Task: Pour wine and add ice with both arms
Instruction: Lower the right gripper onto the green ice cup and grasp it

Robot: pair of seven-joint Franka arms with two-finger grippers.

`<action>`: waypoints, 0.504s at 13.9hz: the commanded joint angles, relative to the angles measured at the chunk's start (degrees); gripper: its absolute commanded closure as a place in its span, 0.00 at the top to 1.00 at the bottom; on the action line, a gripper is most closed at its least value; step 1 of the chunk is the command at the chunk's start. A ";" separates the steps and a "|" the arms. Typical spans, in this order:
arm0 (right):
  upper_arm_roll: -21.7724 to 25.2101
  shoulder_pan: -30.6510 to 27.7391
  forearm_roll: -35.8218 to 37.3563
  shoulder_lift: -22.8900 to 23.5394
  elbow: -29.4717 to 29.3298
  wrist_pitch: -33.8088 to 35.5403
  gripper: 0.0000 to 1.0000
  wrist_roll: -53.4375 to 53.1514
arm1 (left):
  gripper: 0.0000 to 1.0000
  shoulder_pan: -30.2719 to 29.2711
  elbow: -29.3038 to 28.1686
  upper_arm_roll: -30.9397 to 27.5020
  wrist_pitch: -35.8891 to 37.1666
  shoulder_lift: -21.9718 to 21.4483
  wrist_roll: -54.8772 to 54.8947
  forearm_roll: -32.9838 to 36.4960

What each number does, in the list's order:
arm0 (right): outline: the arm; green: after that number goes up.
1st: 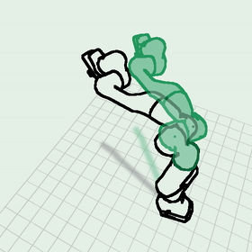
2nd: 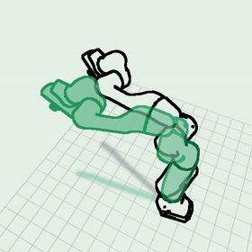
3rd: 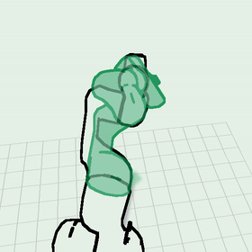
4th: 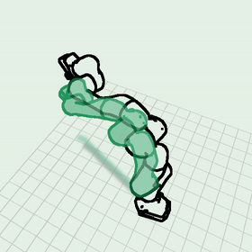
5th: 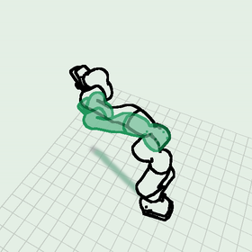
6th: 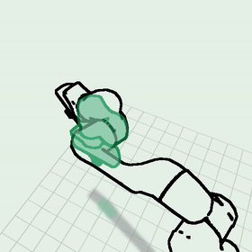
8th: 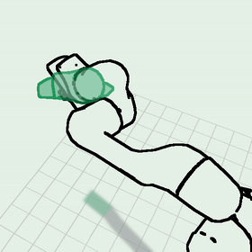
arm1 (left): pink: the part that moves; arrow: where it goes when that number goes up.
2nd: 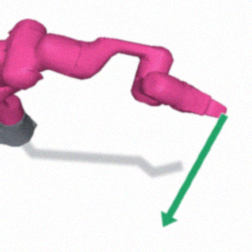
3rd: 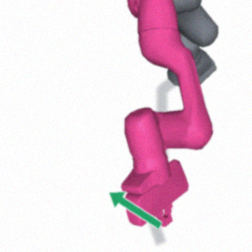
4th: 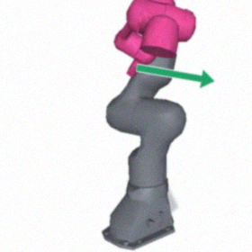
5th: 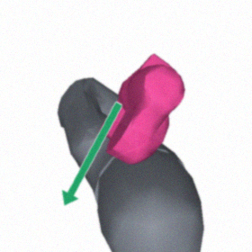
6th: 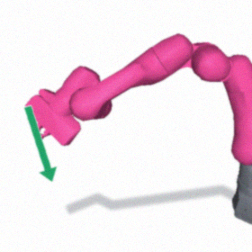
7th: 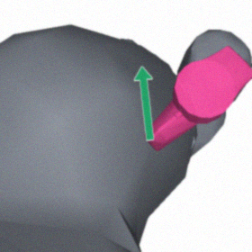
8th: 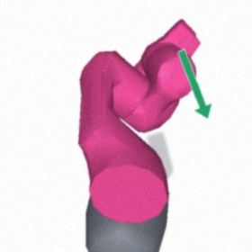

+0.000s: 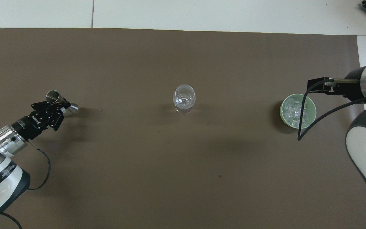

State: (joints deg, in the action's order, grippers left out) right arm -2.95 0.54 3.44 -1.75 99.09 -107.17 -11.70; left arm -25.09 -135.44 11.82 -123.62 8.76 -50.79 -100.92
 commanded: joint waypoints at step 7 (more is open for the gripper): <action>-0.21 -3.78 -0.62 6.05 14.97 -25.51 1.00 8.08 | 0.00 -1.28 -0.09 0.22 0.66 1.96 5.16 1.96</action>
State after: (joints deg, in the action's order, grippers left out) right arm -2.58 -0.94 3.44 3.63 110.63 -127.56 -6.95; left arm -25.14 -135.44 11.79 -123.68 10.07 -47.33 -99.54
